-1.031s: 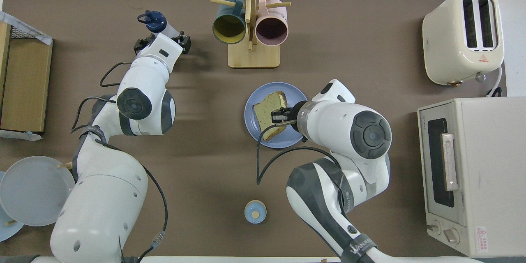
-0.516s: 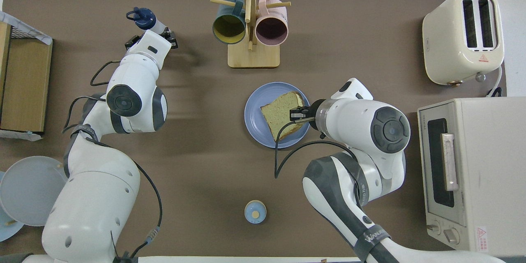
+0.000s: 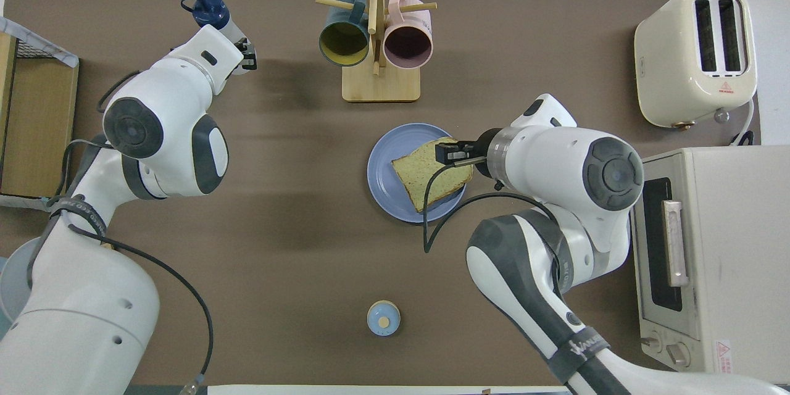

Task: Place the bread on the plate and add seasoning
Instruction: 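Lift the seasoning bottle with the left gripper while the right gripper holds bread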

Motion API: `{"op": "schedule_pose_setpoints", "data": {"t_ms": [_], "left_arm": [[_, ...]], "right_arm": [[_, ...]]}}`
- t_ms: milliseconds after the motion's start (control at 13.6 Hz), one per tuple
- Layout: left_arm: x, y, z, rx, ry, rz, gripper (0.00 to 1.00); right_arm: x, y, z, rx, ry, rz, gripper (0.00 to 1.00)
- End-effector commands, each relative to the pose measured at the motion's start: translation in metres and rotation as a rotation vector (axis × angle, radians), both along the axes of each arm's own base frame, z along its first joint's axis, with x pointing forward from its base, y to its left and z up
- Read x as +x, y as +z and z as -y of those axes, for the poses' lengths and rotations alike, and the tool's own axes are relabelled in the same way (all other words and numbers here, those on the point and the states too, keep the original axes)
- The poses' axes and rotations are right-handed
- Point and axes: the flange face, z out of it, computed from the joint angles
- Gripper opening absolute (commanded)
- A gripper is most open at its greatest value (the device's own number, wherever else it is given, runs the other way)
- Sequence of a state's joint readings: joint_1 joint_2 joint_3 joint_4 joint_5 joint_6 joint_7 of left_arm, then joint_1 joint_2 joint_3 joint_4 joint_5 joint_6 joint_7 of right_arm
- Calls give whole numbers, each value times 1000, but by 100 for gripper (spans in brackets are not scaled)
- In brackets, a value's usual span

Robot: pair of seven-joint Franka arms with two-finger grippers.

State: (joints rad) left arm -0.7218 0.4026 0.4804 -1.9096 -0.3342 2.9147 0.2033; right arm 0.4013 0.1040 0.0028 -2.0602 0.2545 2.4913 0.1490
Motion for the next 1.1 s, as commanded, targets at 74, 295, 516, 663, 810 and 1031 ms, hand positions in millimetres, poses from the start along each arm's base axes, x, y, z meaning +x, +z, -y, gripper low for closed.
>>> {"op": "schedule_pose_setpoints", "data": {"t_ms": [74,295,516,663,810,1031], "left_arm": [[-54,38,8,107,-375,-104,0],[-93,58,27,142,-615,-260,0],[-138,92,41,196,-781,-402,0],[-158,109,40,226,-916,-444,0],[-177,113,49,282,-1040,-485,0],[-195,113,66,351,-1186,-484,0]], "right_arm": [[13,9,0,8,17,-40,100],[-1,15,-36,13,83,-15,100],[-5,46,-40,24,102,-19,100],[-11,72,-50,113,77,-162,100],[-18,92,-40,150,23,-266,100],[-24,103,-17,154,43,-255,100]]}}
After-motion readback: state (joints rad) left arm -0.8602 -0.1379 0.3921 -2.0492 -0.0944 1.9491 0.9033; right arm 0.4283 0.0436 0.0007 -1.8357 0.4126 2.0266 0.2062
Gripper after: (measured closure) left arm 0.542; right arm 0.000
